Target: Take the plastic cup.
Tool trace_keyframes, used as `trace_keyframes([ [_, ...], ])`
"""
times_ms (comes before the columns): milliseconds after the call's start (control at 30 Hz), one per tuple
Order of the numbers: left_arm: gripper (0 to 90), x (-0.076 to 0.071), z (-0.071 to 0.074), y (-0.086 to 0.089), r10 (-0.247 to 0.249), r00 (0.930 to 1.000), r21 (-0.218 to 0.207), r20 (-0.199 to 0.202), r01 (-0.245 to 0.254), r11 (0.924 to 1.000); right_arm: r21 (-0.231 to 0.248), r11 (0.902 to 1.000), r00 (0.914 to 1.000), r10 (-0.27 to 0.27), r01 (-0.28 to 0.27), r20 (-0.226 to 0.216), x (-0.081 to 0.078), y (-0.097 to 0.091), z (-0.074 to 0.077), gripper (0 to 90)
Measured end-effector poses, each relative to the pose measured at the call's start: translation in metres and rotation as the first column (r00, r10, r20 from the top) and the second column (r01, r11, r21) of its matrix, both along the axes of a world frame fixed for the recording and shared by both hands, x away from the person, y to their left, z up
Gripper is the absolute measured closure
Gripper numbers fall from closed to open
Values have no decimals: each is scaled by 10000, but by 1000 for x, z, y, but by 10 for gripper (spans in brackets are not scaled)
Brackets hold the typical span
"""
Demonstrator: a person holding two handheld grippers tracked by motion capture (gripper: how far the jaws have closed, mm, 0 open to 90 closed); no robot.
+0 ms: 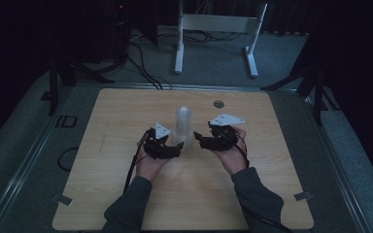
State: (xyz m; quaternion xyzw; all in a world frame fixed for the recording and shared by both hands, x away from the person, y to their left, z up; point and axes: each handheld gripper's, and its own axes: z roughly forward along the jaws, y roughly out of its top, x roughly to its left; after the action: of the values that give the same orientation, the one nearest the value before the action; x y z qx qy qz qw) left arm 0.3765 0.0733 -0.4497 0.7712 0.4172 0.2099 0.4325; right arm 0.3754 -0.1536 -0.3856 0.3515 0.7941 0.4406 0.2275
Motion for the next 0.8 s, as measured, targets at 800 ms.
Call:
trace_keyframes([
  [800, 147, 20, -8, -17, 101, 9993, -458, 353, -85, 9989, 412, 9987, 9995, 309, -305, -83, 17, 21, 7, 282],
])
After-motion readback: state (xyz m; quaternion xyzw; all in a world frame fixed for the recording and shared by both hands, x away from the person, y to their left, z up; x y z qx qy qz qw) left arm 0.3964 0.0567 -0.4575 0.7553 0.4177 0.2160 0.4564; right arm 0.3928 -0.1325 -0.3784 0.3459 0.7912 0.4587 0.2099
